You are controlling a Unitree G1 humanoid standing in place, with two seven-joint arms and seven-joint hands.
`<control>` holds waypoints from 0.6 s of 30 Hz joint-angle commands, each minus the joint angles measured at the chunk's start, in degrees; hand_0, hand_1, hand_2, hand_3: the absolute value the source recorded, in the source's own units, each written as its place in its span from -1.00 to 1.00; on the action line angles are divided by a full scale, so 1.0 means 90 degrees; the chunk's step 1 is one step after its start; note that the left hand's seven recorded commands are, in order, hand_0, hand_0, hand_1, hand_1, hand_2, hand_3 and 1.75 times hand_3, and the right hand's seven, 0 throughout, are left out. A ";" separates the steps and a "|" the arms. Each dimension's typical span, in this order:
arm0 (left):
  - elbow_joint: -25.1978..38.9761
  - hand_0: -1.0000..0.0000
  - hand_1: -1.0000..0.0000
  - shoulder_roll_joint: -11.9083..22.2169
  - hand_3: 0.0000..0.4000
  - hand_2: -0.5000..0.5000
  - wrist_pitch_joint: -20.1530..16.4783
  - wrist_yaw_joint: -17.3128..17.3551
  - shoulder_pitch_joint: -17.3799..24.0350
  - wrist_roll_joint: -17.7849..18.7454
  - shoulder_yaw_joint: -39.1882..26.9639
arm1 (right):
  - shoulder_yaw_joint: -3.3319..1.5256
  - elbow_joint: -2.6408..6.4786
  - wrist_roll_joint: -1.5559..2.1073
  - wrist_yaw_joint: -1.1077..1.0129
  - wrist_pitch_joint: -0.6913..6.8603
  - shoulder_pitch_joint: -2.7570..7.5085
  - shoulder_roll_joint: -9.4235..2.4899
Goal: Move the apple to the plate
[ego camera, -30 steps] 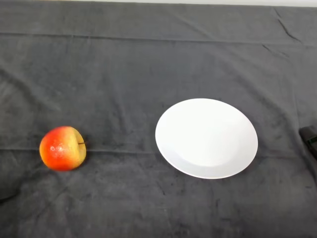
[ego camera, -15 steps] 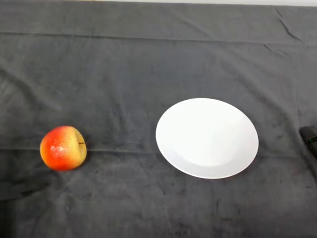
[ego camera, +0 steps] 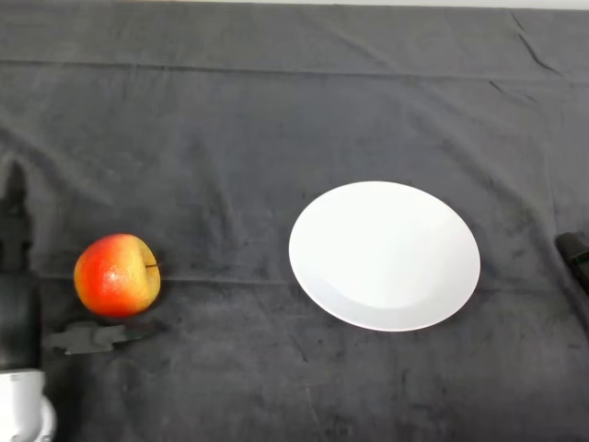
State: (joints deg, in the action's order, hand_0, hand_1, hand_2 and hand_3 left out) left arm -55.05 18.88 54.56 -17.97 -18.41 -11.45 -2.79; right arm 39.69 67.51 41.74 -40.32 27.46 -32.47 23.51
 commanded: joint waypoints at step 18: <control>-0.0183 -1.00 -1.00 0.0016 1.00 0.00 -0.0516 0.0222 -0.0543 0.0350 0.0483 | 0.0094 0.0172 -0.0056 0.0006 0.0058 -0.0314 0.0176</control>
State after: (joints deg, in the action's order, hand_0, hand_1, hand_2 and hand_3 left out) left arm -55.18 18.61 50.55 -15.66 -20.73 -9.26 -0.10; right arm 39.75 67.51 41.73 -40.36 27.47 -32.49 23.51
